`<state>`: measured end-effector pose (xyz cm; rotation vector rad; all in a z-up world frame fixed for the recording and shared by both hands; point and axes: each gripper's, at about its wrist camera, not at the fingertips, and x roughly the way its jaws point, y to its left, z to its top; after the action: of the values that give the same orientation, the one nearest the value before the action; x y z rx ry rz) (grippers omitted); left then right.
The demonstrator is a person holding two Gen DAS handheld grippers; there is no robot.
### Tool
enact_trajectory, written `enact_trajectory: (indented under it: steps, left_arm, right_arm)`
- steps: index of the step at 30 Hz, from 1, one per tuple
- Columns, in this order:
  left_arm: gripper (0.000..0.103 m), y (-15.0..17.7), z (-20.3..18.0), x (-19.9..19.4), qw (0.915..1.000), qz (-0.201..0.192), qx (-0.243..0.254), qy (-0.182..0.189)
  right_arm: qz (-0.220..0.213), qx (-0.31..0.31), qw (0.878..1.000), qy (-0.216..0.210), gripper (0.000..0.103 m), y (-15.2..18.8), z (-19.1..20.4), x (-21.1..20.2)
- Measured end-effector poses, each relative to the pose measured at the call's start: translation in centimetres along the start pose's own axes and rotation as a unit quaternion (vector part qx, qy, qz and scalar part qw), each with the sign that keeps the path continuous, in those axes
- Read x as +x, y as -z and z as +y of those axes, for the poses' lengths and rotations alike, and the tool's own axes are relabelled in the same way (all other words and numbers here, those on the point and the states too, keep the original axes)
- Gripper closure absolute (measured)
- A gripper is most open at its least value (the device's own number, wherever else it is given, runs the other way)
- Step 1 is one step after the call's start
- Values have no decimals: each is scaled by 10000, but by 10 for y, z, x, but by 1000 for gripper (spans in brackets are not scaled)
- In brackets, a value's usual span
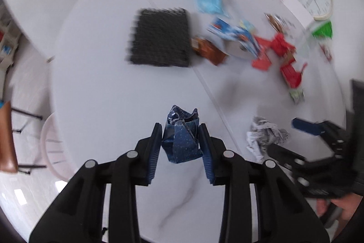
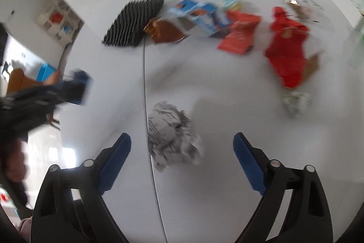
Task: Collect trash
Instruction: 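Grasp the crumpled blue paper with the left tool while the right tool grasps crumpled newspaper, then carry both items to the wastebasket and release them inside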
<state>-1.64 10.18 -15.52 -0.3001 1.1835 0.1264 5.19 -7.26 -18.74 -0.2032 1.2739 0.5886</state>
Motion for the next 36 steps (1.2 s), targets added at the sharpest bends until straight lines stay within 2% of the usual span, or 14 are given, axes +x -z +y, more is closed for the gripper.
enact_trajectory:
  steps: [3, 4, 5, 10, 13, 17, 23, 25, 27, 28, 30, 36]
  left_arm:
    - [70, 5, 29, -17, 9992, -96, -337, -206]
    - [70, 8, 45, -22, 9983, -117, -474, -315]
    - [70, 11, 56, -27, 9978, -124, -531, -373]
    - [69, 23, 122, -28, 9943, -9, -865, -615]
    - [69, 31, 167, -15, 9930, 238, -935, -682]
    - [69, 35, 217, 11, 9930, 602, -816, -608]
    - [69, 34, 272, 48, 9933, 1094, -164, -341]
    - [60, 34, 284, 59, 9913, 1288, 119, -243]
    - [40, 34, 292, 61, 9903, 1330, 349, -222]
    - [37, 35, 295, 60, 9902, 1307, 458, -203]
    - [23, 33, 300, 56, 9896, 1292, 605, -181]
    - [12, 24, 318, 34, 9927, 1099, 483, -91]
  right_arm:
    - [205, -150, 9996, 114, 38, -3, 7, 17]
    - [250, -150, 9995, 122, 49, -3, 8, 20]
    - [295, -132, 9994, 103, 54, -4, 9, 23]
    - [270, 23, 9996, 123, 59, -5, 14, 15]
    - [145, 126, 9997, 121, 59, -9, 28, -1]
    - [-184, 282, 9994, -11, 59, -18, 72, -24]
    - [-529, 362, 9978, -163, 59, -38, 173, -31]
    - [-545, 309, 9979, -185, 59, -44, 203, -24]
    - [-481, 306, 9981, -215, 59, -52, 236, -12]
    - [-471, 314, 9981, -254, 59, -54, 245, -8]
    - [-386, 314, 9981, -356, 58, -60, 269, 2]
    - [-116, -83, 9992, -372, 58, -76, 315, 28]
